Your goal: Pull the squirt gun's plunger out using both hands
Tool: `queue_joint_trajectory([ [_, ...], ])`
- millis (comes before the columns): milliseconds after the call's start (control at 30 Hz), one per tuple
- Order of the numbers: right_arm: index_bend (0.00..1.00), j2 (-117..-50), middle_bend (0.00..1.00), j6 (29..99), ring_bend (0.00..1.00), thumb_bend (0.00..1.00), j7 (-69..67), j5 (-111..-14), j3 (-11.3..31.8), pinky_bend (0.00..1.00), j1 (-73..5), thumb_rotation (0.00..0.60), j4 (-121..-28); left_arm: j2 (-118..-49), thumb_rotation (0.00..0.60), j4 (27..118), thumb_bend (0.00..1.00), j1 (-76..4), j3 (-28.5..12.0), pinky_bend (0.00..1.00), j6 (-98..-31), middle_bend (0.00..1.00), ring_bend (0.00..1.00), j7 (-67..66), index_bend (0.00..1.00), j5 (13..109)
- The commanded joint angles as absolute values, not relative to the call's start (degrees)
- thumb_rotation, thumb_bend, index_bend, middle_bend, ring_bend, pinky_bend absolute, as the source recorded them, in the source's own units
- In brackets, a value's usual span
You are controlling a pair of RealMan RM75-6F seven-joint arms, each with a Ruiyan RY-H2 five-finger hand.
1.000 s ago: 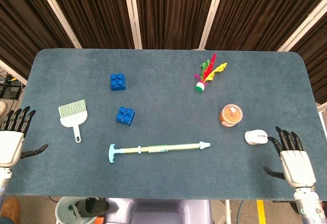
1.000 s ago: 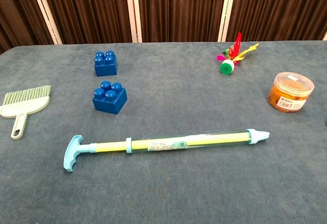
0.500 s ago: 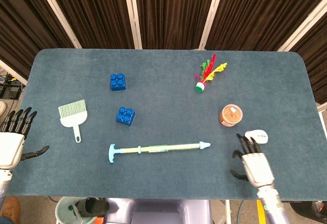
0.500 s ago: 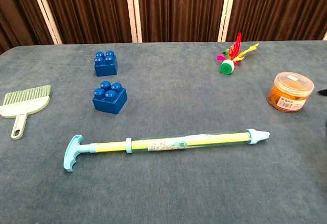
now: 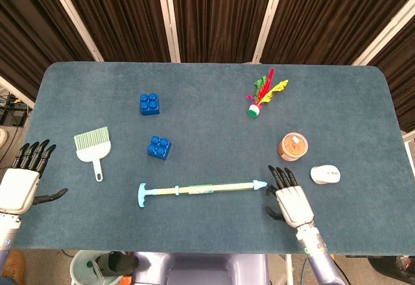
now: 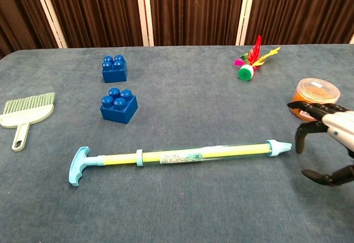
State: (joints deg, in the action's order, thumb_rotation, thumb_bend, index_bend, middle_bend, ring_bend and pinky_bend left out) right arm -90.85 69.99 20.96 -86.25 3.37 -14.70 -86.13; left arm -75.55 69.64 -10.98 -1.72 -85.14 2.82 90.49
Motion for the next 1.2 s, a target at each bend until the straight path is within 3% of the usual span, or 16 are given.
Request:
queue_joint_trajectory([
  [33,0.48,-91.80,0.01,69.07,0.00,0.33,21.69,-85.53,4.05,0.00,-15.71,0.600,-86.02,-75.58,0.600,69.53,0.03,-11.13,-1.77,0.00,-84.67,0.00,0.00,2.89,0.00,90.16],
  [767,0.46,-98.46,0.03,65.64,0.00,0.33,22.93,-81.20,9.47,0.00,-22.98,0.600,-82.94,-78.07,0.600,65.82,0.03,-12.78,-1.06,0.00,-81.13,0.00,0.00,3.26,0.00,89.82],
  [1200,0.45,-100.53,0.03,63.00,0.00,0.33,22.25,-78.01,8.70,0.00,-24.78,0.600,-79.66,-78.79,0.600,64.69,0.03,-12.80,-1.27,0.00,-81.90,0.00,0.00,3.67,0.00,89.71],
])
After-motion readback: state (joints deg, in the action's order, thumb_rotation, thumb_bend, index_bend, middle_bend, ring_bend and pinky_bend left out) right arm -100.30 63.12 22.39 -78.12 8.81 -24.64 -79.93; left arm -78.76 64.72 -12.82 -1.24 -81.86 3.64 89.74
